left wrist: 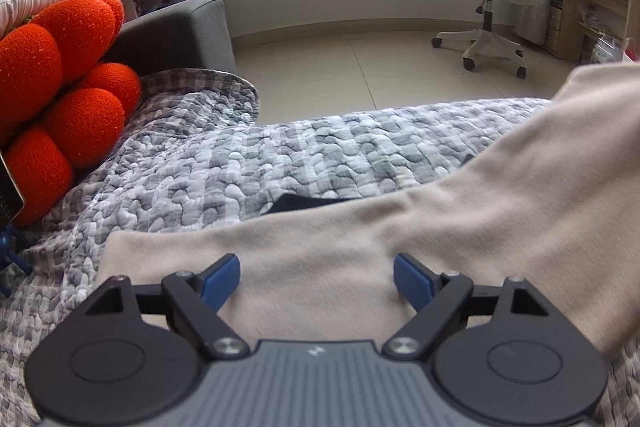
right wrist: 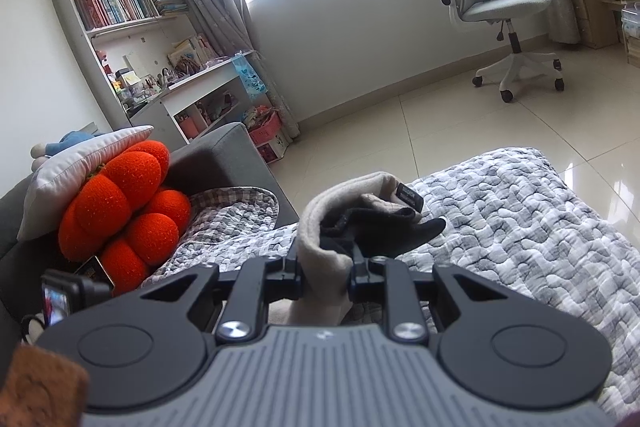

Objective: Fold clothes

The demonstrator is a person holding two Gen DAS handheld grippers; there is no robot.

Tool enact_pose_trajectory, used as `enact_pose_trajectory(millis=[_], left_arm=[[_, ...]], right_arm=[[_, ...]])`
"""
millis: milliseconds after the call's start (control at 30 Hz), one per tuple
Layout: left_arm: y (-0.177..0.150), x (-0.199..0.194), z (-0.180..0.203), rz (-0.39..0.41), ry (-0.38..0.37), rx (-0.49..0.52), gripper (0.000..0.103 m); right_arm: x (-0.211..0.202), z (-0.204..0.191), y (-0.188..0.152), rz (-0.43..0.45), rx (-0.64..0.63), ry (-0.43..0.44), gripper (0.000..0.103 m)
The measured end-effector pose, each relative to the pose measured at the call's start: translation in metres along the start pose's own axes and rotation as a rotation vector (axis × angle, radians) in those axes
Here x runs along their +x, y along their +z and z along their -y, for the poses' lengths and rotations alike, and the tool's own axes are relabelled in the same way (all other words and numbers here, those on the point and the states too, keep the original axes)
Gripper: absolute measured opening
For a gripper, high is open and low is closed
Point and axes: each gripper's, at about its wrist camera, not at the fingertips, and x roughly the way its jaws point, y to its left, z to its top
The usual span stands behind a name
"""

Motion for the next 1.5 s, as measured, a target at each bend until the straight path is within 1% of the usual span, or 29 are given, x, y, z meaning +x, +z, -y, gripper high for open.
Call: enact_pose_trajectory(millis=[67,200,267,400,467,567,633,700,733,800,833,900,967,1167,1200,1267,1333,1467,1500], left_arm=[[-0.005,-0.002,0.004,0.011,0.007,0.020,0.085],[-0.004,-0.004,-0.007,-0.010,-0.037,-0.040,0.085],[-0.005,-0.009,-0.011,-0.004,-0.045,-0.055,0.085],[-0.017,-0.012,0.001,0.019,-0.035,0.014,0.085],[-0.016,-0.016,-0.002,0.013,-0.054,0.010,0.085],[-0.013,-0.024,-0.027,-0.002,-0.112,-0.100,0.085],[-0.012,-0.033,-0.053,0.010,-0.137,-0.196,0.085],[-0.015,-0.040,-0.085,0.021,-0.149,-0.313,0.085],[-0.019,-0.041,-0.102,0.018,-0.168,-0.387,0.085],[-0.028,-0.043,-0.137,0.004,-0.217,-0.548,0.084],[-0.033,-0.042,-0.149,0.001,-0.256,-0.612,0.083],[-0.041,-0.039,-0.171,-0.004,-0.345,-0.728,0.081],[-0.046,-0.035,-0.183,-0.003,-0.407,-0.804,0.081],[-0.060,-0.022,-0.214,-0.008,-0.472,-0.988,0.081],[-0.061,-0.022,-0.219,-0.005,-0.470,-1.002,0.081],[-0.064,-0.020,-0.227,0.005,-0.459,-1.015,0.081],[-0.064,-0.017,-0.231,0.000,-0.470,-1.025,0.081],[-0.061,-0.014,-0.233,0.001,-0.475,-1.012,0.081],[-0.060,-0.014,-0.233,0.004,-0.476,-1.009,0.081]], right_arm=[[0.000,-0.003,0.000,0.006,-0.002,0.002,0.023],[0.000,-0.014,0.000,0.021,-0.025,0.013,0.023],[0.000,-0.019,0.000,0.028,-0.038,0.020,0.023],[0.003,-0.029,-0.001,0.038,-0.071,0.029,0.023],[0.004,-0.037,-0.002,0.046,-0.092,0.042,0.023],[0.005,-0.050,-0.005,0.059,-0.129,0.061,0.023],[0.005,-0.060,-0.007,0.068,-0.161,0.072,0.023],[0.006,-0.069,-0.010,0.077,-0.201,0.080,0.023],[0.006,-0.075,-0.013,0.081,-0.225,0.084,0.023],[0.008,-0.086,-0.019,0.087,-0.274,0.091,0.023],[0.010,-0.094,-0.023,0.090,-0.305,0.094,0.023],[0.014,-0.110,-0.033,0.093,-0.371,0.099,0.023],[0.019,-0.127,-0.047,0.091,-0.442,0.103,0.022],[0.047,-0.180,-0.108,0.064,-0.678,0.101,0.021],[0.052,-0.184,-0.118,0.042,-0.702,0.109,0.021],[0.063,-0.192,-0.138,-0.003,-0.747,0.126,0.021],[0.064,-0.201,-0.158,-0.031,-0.849,0.154,0.020],[0.064,-0.208,-0.167,-0.004,-0.945,0.141,0.020],[0.066,-0.207,-0.163,-0.012,-0.934,0.141,0.020]])
